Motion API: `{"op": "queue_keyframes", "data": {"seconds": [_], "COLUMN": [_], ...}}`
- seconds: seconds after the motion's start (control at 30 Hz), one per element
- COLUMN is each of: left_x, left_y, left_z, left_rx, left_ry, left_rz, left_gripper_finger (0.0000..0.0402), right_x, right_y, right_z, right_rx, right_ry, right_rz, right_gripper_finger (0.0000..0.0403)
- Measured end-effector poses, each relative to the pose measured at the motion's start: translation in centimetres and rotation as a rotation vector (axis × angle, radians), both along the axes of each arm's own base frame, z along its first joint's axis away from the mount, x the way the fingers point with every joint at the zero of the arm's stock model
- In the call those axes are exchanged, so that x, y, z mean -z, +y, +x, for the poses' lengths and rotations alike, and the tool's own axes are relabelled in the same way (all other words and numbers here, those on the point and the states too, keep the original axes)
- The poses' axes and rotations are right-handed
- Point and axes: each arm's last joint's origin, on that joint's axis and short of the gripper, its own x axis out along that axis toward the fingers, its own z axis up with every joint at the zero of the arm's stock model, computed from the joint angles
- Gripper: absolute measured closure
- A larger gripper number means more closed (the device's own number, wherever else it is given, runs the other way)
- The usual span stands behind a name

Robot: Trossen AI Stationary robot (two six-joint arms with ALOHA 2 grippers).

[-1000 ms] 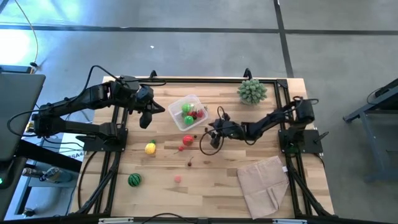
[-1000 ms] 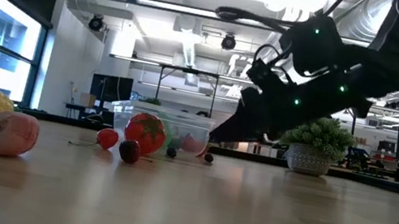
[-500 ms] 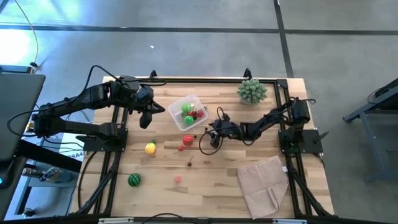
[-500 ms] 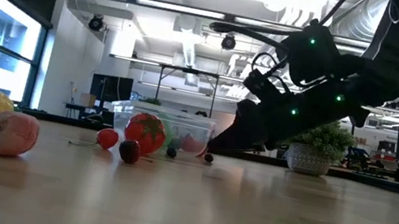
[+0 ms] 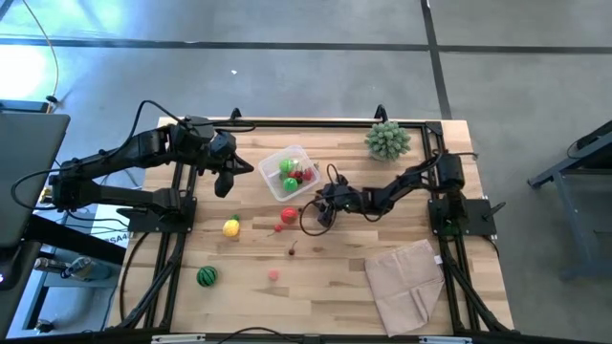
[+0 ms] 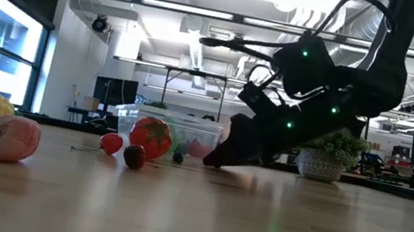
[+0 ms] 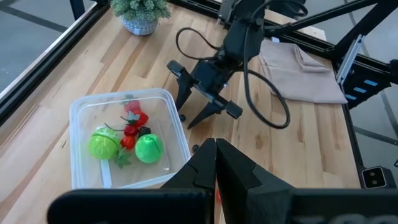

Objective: Pick and placing Produce into tupperware
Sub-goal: Put the right blueberry into the transparent bin

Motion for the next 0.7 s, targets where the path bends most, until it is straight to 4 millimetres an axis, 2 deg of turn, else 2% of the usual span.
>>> {"op": "queue_keyframes", "data": {"seconds": [0.2, 0.4, 0.7], "left_x": [0.0, 0.0, 0.0], "left_y": [0.0, 0.0, 0.0], "left_z": [0.0, 0.0, 0.0], "left_rx": [0.000, 0.000, 0.000], "left_ry": [0.000, -0.001, -0.001], "left_rz": [0.000, 0.000, 0.000], "left_gripper_finger": [0.0401, 0.0401, 0.0401], "right_x": [0.2, 0.3, 0.6], "right_y": [0.0, 0.0, 1.4], "right_z": [0.2, 0.1, -0.1], "right_rx": [0.042, 0.069, 0.081], "right_ry": [-0.009, -0.001, 0.038], "right_rz": [0.040, 0.070, 0.048], "right_gripper_finger": [0.0209, 0.0229, 0.0255]}}
